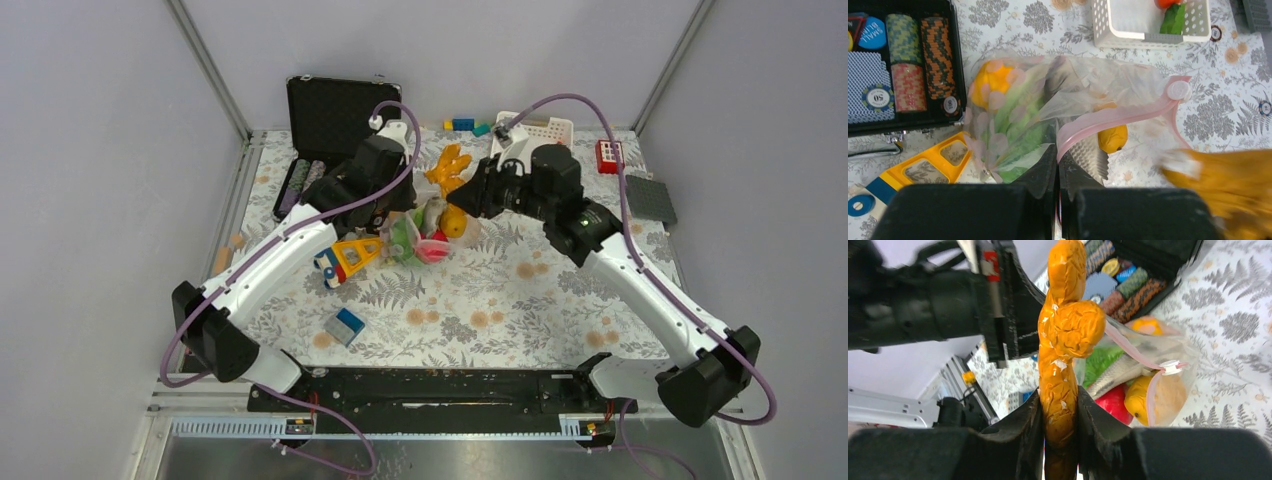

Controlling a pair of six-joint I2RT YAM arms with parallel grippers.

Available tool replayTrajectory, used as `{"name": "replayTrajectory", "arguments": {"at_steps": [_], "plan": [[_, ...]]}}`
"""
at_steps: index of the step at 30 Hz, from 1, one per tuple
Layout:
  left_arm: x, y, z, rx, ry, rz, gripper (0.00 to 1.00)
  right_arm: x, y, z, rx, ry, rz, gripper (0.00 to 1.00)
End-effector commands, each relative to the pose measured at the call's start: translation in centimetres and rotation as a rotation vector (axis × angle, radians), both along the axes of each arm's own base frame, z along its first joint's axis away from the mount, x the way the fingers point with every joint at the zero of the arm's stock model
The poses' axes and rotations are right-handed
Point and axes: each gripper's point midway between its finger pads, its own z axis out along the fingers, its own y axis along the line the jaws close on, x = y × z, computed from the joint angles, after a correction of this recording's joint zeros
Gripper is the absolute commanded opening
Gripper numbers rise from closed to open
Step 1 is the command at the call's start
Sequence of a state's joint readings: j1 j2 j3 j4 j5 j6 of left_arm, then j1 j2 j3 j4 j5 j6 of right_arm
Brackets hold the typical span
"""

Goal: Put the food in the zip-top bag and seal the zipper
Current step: Place the fake vegetable in the zipper food storage bag.

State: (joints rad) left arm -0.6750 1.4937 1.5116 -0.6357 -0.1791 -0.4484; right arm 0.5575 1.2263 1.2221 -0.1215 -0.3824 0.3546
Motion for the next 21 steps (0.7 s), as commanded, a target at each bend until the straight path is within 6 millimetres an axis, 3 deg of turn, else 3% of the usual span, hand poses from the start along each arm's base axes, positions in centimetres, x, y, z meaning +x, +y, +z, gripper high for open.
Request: {"name": "replayTrajectory", "arguments": {"at_steps": [1, 8, 13, 16, 21], "plan": [[-1.2, 0.3, 1.9, -0.077, -0.037, -0.012, 0.00, -0.7, 1.5, -4.3, -0.139, 0.058, 0.043, 0.12], [-1.7, 0.1, 1.2, -0.100, -0.014, -0.019, 0.00, -2.8, 1.9, -7.8, -0.250, 0.106, 0.022, 0.10], [-2.3, -0.5, 1.3, -0.127, -0.014, -0.056, 0.00, -2.3, 0.9, -10.4, -0.308, 0.176, -0.101, 0.10], [-2.8, -0.9, 1.6, -0.127, -0.030, -0.075, 0.00, -1.4, 0.5, -11.0, -0.360, 0.194, -0.205, 0.10], [-4.3, -2.5, 1.6, -0.132, -0.040, -0.157, 0.00, -0.1, 1.5, -10.0, -0.244, 0.347, -0.362, 0.11]]}}
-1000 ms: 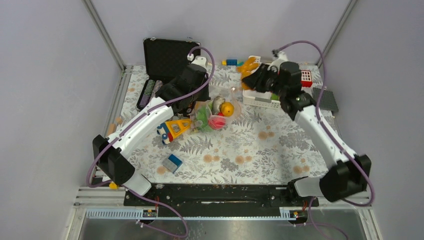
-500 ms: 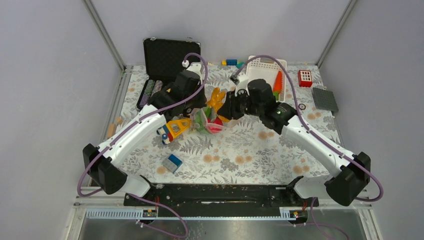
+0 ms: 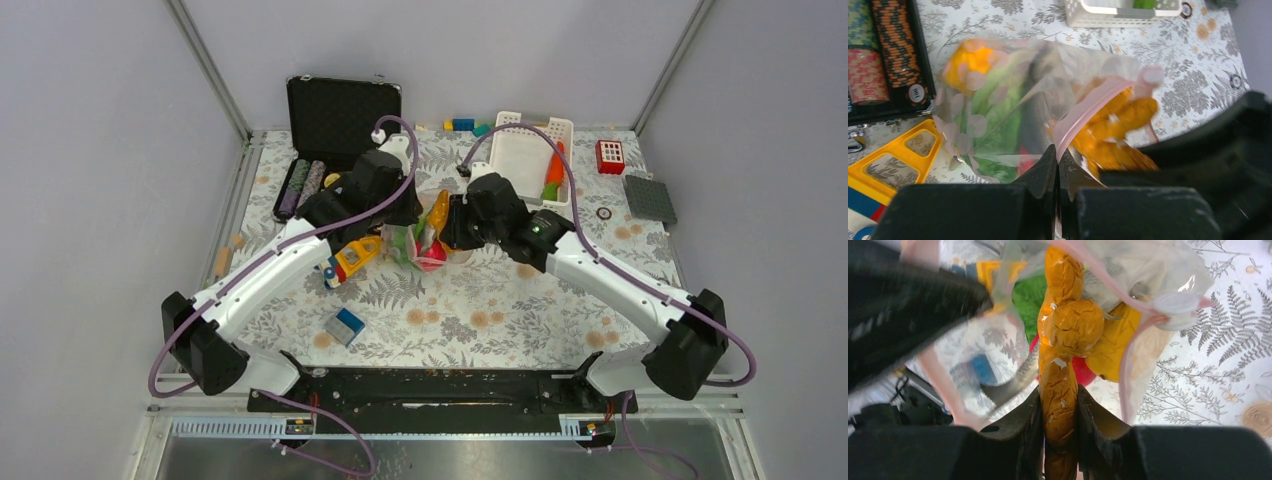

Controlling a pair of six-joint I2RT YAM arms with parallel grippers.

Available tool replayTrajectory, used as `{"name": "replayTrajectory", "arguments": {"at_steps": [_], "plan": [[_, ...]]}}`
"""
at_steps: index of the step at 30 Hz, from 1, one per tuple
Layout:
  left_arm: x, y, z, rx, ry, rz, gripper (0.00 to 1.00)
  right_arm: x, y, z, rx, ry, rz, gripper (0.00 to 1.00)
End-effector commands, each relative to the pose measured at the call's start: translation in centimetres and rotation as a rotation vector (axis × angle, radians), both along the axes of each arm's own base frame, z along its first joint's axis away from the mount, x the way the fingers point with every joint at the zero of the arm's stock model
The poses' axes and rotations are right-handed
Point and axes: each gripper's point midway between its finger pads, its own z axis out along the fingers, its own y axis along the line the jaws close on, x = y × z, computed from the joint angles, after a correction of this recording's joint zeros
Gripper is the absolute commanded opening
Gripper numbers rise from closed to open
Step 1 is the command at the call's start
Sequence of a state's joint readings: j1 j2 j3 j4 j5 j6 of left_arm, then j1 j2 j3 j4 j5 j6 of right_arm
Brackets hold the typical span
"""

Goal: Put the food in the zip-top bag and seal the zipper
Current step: Place the fake vegetable in the zipper food storage bag.

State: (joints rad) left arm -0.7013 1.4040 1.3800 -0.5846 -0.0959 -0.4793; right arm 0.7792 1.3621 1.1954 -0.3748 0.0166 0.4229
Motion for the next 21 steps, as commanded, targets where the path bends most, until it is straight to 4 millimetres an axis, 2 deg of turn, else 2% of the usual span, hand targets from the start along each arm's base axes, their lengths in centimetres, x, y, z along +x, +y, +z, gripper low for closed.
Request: {"name": "replayTrajectory", "arguments": {"at_steps": [1, 5, 10, 16, 21], "plan": [[-1.4, -1.8, 2.7, -0.066, -0.081, -0.082, 0.00, 1.9, 0.7, 2.6, 0.108, 0.065, -0.218, 0.11], [-1.9, -2.6, 2.5, -0.061, -0.081, -0.102, 0.00, 0.8, 2.9, 4.7, 0.241, 0.150, -0.185, 0.14], [-2.3, -3.3, 2.4, -0.078, -0.065, -0.107, 0.00, 0.3, 3.8, 6.1, 0.336, 0.211, -0.200, 0.17], [-2.1, -2.8, 2.6, -0.092, -0.058, -0.044, 0.00, 0.9, 4.3, 4.9, 0.372, 0.230, -0.243, 0.22], [-3.6, -3.7, 3.8, -0.142, -0.066, -0.142, 0.00, 2.2, 3.3, 3.1, 0.297, 0.194, -0.307, 0.24]]}}
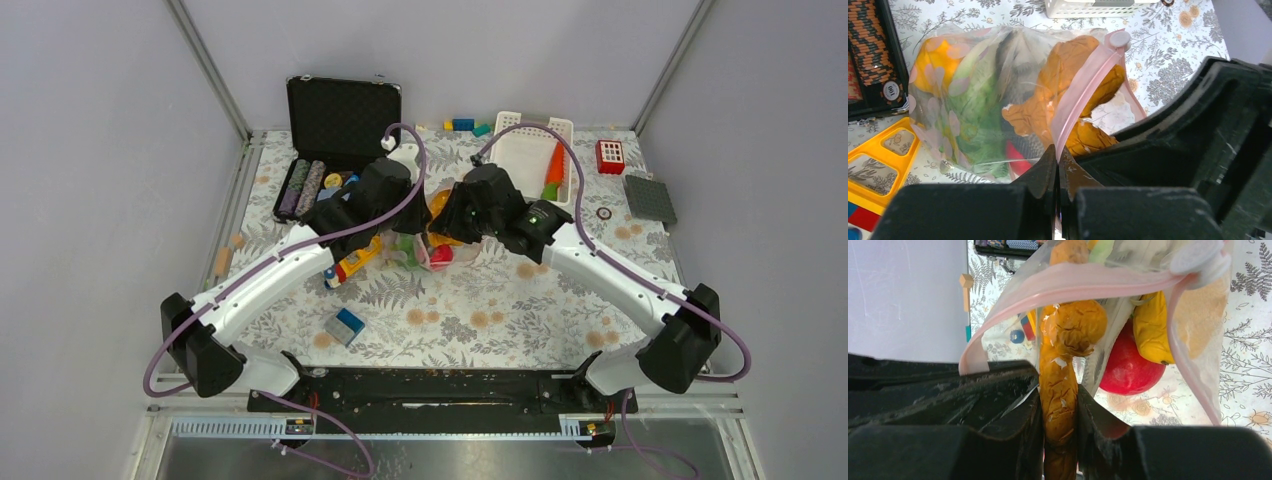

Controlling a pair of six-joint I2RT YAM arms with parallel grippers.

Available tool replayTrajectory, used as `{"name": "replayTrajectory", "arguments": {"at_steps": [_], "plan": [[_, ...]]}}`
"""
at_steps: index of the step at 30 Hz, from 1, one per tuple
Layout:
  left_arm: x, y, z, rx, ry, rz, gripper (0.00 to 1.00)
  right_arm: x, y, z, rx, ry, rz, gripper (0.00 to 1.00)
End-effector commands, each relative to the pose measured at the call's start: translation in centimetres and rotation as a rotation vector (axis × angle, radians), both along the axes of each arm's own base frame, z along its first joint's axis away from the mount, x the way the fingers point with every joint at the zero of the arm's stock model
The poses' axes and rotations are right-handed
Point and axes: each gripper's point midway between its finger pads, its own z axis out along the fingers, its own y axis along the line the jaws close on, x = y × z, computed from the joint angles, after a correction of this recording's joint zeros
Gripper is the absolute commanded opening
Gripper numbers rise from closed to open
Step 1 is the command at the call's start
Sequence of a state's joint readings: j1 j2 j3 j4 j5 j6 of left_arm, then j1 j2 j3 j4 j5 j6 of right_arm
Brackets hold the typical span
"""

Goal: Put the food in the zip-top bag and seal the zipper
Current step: Place the fake vegetable in the zipper food storage bag.

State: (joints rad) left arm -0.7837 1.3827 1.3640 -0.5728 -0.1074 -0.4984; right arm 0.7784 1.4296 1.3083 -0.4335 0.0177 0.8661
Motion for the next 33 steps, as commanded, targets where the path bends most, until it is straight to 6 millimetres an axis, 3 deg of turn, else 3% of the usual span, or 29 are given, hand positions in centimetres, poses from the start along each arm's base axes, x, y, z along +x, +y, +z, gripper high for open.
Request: {"name": "replayTrajectory", "arguments": {"at_steps": [1, 6, 11, 16, 22, 27, 31, 33], "plan": [[-1.6, -1.9, 3.6, -0.144, -0.052, -0.106, 0.00, 1.8, 0.7, 0.5, 0.025, -0.049, -0.063, 0.25], [-3.0, -2.7, 4.9, -0.213, -0.059, -0.183, 0.00, 3.1, 0.4, -1.3, -0.037, -0.055, -0.125, 0.31], [-3.1, -2.1, 5.3, -0.222, -0.080, -0.164, 0.00, 3.5, 0.2, -1.2, -0.069, -0.093, -0.147, 0.45], [-2.4, -1.6, 5.2, -0.216, -0.089, -0.111, 0.00, 2.2, 0.6, -0.2, -0.085, -0.119, -0.039, 0.56], [-1.5, -0.8, 5.4, -0.211, -0.109, -0.044, 0.00, -0.7, 0.3, 2.0, -0.052, -0.168, 0.098, 0.62], [-0.7, 0.0, 5.2, -0.195, -0.113, 0.005, 0.00, -2.3, -2.2, 5.2, -0.039, -0.296, 0.130, 0.70], [-0.6, 0.3, 5.2, -0.190, -0.117, 0.011, 0.00, -2.3, -5.4, 6.5, -0.107, -0.411, 0.078, 0.98], [-0.5, 0.4, 5.1, -0.185, -0.119, 0.016, 0.00, -1.7, -7.6, 6.9, -0.182, -0.446, 0.021, 1.00]]}}
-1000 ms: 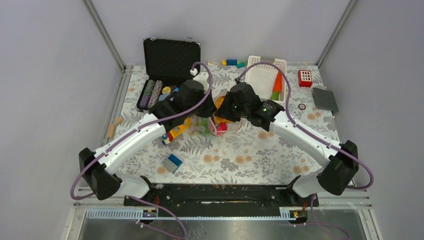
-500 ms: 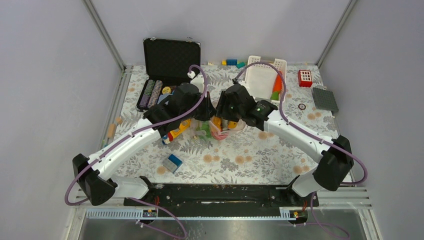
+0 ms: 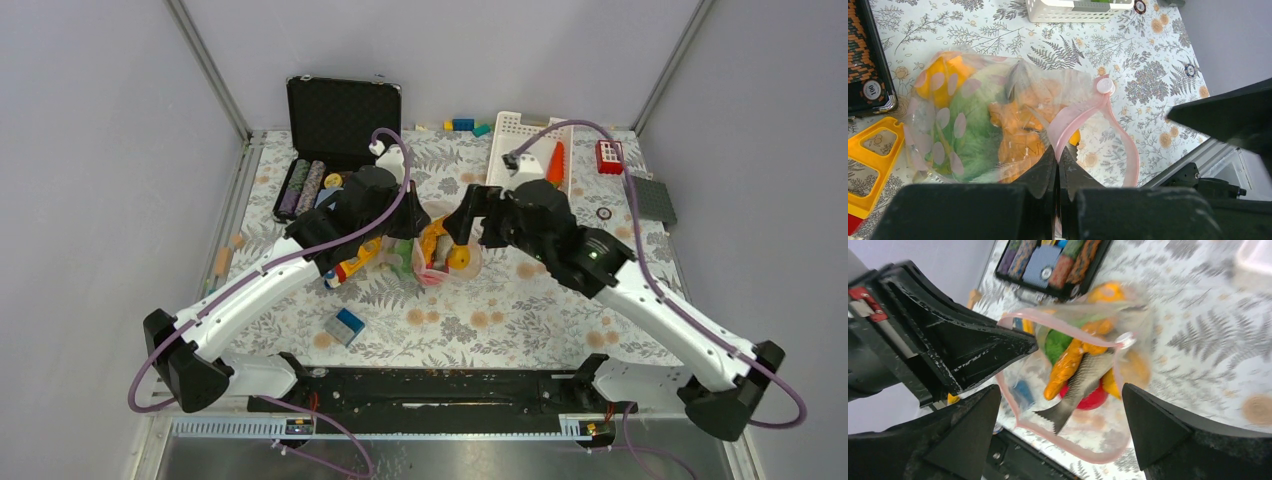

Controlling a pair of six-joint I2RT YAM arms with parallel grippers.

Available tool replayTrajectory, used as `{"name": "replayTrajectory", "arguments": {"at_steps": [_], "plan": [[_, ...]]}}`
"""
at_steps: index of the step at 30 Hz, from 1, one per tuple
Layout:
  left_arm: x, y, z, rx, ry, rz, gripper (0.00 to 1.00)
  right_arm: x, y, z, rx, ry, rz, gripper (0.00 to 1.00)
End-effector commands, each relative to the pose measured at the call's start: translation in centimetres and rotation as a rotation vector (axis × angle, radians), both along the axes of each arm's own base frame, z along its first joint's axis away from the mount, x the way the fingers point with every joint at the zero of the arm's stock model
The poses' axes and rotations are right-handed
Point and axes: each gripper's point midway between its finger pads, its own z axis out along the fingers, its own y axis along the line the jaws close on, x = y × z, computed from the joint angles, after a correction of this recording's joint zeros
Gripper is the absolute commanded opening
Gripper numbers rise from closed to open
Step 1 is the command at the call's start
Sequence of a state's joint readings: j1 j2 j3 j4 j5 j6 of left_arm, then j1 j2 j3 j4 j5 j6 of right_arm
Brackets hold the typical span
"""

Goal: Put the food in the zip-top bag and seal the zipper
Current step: Place the fake vegetable in the zipper food storage bag, then pick up the fake vegetable from the bin.

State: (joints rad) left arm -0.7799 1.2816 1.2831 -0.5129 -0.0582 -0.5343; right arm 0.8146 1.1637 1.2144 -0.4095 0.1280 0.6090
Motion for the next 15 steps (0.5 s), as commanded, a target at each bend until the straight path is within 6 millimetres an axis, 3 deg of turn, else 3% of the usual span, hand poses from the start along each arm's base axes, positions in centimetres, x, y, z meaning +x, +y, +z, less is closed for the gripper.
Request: {"name": "replayTrajectory", "arguments": {"at_steps": [1, 4, 8, 10, 13, 15], "plan": [[1.1, 0.1, 3.5, -0.083, -0.095, 0.040, 0.00, 1.3, -4.3, 1.6, -0.142, -0.146, -0.102, 0.99], [1.2, 0.2, 3.4, -0.069, -0.101, 0.040, 0.00, 3.3, -7.3, 1.4, -0.228, -0.129, -0.163, 1.00], [1.5, 0.2, 3.2, -0.059, -0.108, 0.041, 0.00, 7.9, -12.3, 0.4, -0.293, -0.016, -0.318, 1.00], [1.5, 0.0, 3.2, -0.055, -0.104, 0.034, 0.00, 10.1, -14.6, -1.2, -0.406, 0.041, -0.379, 0.98], [1.6, 0.0, 3.0, -0.051, -0.101, 0.034, 0.00, 13.7, -17.5, -1.8, -0.604, 0.057, -0.459, 0.98], [1.7, 0.0, 2.8, -0.048, -0.097, 0.035, 0.00, 16.1, -19.1, -3.7, -0.729, 0.123, -0.488, 0.98]]}}
